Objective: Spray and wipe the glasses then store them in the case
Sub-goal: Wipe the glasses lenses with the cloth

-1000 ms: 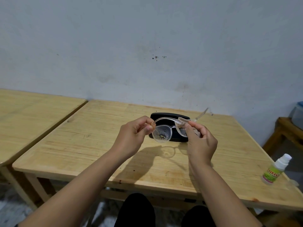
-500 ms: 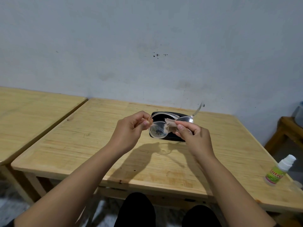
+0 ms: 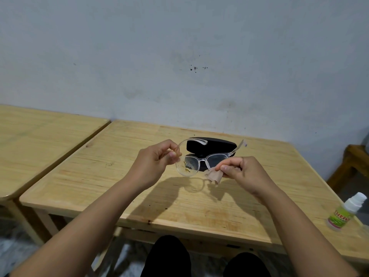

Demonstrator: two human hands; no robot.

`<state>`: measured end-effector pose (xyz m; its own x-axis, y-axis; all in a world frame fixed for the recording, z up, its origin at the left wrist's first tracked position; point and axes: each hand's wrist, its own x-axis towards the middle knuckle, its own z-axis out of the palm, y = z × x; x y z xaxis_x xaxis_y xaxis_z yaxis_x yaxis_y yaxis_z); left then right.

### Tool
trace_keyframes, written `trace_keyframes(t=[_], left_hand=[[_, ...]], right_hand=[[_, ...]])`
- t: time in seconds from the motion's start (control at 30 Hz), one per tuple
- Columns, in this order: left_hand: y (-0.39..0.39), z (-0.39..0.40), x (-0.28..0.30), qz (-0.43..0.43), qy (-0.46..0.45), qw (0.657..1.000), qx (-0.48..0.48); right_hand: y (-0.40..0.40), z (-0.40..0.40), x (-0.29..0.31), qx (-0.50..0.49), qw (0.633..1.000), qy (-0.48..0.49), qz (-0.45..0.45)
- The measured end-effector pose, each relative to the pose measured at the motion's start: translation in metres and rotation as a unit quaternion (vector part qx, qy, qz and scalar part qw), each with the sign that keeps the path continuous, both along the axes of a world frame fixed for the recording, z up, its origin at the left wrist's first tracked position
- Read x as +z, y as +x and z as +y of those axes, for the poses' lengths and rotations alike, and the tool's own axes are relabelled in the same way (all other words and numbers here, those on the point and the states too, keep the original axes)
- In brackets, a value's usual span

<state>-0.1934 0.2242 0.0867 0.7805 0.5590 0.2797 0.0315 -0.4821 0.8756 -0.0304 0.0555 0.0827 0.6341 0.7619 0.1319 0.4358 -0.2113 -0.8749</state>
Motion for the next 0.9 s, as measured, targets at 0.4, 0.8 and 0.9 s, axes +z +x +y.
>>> trace_keyframes(t=[0.4, 0.8, 0.9], left_hand=[[0.01, -0.029, -0.01, -0.037, 0.025, 0.998, -0.039], [0.009, -0.019, -0.003, -0.035, 0.039, 0.998, -0.026], [0.007, -0.015, -0.004, -0.023, 0.028, 0.999, -0.021]], right_hand=[[-0.042, 0.031, -0.022, -0.382, 0.838, 0.353, 0.163], [-0.027, 0.016, -0.01, -0.207, 0.963, 0.164, 0.058], [-0.019, 0.014, -0.007, -0.162, 0.972, 0.144, 0.091]])
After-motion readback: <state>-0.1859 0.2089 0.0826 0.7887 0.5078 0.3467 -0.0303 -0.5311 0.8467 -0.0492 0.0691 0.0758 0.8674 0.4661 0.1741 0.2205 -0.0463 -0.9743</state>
